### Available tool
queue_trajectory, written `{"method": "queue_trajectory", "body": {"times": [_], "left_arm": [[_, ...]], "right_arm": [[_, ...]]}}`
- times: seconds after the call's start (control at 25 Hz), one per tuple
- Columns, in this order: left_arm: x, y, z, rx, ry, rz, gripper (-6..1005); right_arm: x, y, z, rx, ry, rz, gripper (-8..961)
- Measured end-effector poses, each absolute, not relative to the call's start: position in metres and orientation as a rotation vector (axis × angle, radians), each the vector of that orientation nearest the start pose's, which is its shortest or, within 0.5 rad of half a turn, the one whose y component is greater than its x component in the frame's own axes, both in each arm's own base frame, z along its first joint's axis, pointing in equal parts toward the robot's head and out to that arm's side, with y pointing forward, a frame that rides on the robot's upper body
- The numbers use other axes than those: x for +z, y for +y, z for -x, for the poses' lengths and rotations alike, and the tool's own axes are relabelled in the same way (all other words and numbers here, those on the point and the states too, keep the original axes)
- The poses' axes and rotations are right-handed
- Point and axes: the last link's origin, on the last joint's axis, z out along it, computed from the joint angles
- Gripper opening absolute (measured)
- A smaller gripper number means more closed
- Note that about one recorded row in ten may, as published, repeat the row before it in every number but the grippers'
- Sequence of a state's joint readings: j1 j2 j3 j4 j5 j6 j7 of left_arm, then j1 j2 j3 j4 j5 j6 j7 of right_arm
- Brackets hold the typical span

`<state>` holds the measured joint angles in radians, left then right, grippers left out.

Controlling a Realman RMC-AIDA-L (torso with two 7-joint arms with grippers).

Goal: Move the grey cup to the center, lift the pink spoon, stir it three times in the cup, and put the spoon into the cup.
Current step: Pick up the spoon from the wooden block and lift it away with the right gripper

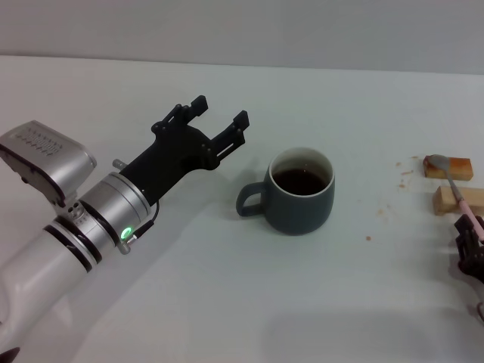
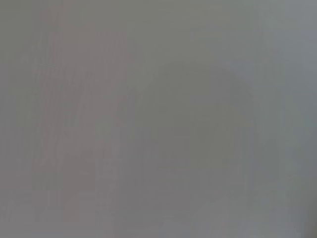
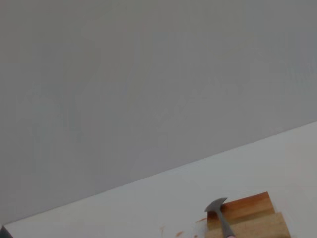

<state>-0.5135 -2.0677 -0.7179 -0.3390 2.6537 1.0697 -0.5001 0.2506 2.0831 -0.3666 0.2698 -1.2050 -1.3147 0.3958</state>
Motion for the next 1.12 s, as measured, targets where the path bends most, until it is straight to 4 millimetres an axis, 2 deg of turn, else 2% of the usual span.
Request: {"method": "queue_trajectory", "body": {"times": [0.8,1.12], "left_arm": [[-0.0858,0.3348,0.2390,-0.995,-0.634,2.101,813],[-0.0857,0.3344,0.2395,-0.994,-0.635,2.100,813]], "right_arm": [[-0.0632,0.2143,-0.3689,0.785,1.016,1.579,152],[-0.0637,0.2140,-0.3685,0.786,1.017,1.581,116]]}}
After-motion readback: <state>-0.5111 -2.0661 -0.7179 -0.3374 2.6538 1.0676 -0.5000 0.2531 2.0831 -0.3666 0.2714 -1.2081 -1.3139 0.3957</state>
